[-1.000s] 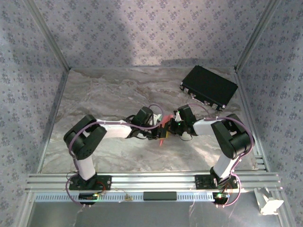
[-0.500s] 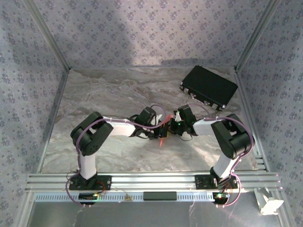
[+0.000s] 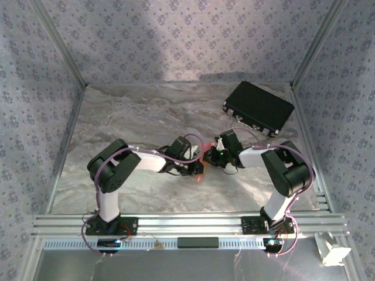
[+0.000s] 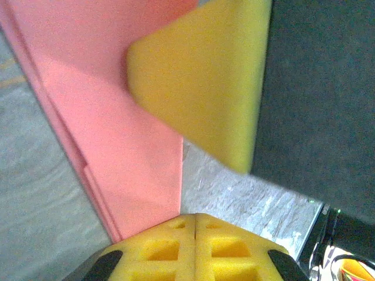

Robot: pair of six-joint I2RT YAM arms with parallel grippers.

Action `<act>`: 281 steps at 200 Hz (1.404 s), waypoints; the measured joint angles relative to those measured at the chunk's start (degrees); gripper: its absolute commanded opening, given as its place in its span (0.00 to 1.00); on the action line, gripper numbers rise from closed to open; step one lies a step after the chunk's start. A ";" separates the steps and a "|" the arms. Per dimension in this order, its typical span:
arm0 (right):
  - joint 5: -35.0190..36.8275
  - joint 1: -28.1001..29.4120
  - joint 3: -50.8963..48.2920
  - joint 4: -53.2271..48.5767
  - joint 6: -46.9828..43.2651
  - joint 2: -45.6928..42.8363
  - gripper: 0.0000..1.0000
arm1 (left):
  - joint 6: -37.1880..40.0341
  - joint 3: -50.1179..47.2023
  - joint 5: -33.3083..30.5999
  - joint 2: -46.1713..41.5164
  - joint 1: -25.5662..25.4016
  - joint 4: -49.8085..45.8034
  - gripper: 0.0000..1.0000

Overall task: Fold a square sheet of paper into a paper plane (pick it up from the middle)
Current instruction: Fold the wing for the fifth time at the center of the table.

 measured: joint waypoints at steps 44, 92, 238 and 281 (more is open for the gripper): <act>0.00 0.02 -0.02 0.00 0.00 0.00 0.10 | 1.66 -3.06 -1.81 -3.15 -1.05 -1.84 0.05; 0.00 0.02 -0.02 0.00 -0.02 0.00 0.10 | 3.85 -5.33 -4.07 -6.67 -2.38 -5.53 0.04; 0.24 0.07 -0.02 -0.13 0.00 -0.11 0.10 | 1.42 7.04 -0.50 -0.94 -2.58 -8.72 0.04; 0.24 0.07 -0.02 -0.13 0.00 -0.11 0.10 | 1.73 5.14 -0.61 0.61 -2.38 -10.51 0.04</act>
